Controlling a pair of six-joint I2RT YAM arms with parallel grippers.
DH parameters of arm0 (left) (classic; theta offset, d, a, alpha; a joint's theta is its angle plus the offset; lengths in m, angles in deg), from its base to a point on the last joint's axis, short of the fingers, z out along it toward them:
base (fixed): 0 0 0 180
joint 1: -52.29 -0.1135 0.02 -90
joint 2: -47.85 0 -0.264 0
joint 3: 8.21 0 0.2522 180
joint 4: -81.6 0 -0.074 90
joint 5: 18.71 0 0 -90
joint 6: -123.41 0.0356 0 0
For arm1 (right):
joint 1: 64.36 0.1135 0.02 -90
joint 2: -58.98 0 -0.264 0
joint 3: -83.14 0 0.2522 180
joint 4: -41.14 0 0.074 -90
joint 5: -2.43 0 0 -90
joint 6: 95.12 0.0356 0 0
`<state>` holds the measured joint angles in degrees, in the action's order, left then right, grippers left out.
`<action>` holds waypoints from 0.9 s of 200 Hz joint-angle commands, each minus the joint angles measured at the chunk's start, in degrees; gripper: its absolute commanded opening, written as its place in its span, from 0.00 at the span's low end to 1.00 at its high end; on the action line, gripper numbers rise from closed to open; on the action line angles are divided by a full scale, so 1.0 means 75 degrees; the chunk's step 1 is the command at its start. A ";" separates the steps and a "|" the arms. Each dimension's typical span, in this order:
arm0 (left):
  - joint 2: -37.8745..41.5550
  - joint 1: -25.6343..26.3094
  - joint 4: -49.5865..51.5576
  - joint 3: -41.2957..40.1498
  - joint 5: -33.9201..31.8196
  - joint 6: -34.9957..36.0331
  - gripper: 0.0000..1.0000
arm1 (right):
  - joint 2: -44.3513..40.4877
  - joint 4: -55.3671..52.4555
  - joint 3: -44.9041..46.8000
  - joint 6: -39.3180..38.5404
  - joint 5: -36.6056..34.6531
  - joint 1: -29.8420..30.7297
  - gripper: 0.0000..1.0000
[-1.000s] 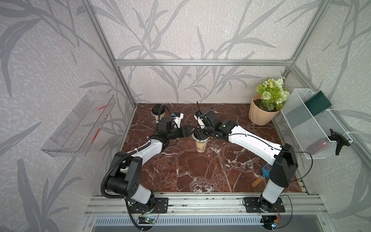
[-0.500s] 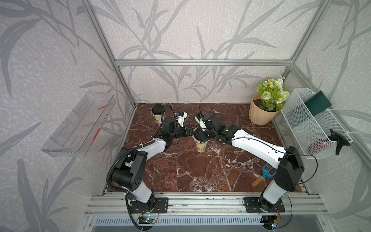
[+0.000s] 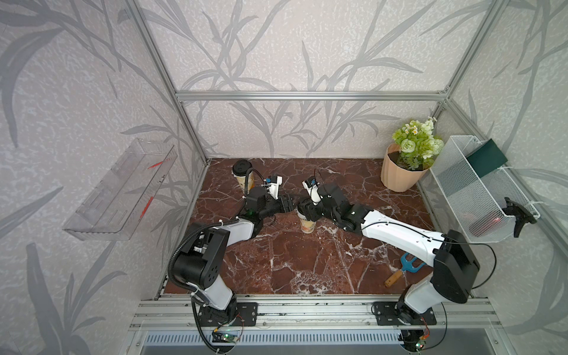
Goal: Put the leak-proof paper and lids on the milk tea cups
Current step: Secure the cup lid on the cup.
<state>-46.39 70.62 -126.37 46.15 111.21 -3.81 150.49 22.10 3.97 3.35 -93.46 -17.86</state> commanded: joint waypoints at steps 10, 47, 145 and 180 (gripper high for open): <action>-0.0383 0.0135 0.2012 -0.0640 -0.0174 0.0465 0.70 | 0.0879 -0.1523 0.1053 0.0380 0.0428 0.0028 0.68; -0.0152 0.0135 0.2173 -0.0595 -0.0215 0.0546 0.70 | 0.0479 -0.1040 0.1426 0.0253 0.0611 0.0031 0.70; 0.1468 0.0168 0.4252 0.1706 -0.0344 0.0850 0.71 | 0.0608 -0.0656 0.1748 -0.0215 0.0686 0.0035 0.70; 0.1044 0.0297 0.4294 0.1862 -0.0091 0.0982 0.71 | 0.0586 -0.0574 0.1783 -0.0302 0.0751 0.0044 0.70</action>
<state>-36.75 72.08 -97.02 58.61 108.65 1.72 148.85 36.57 11.68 0.42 -92.23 -17.95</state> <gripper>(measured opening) 0.713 0.697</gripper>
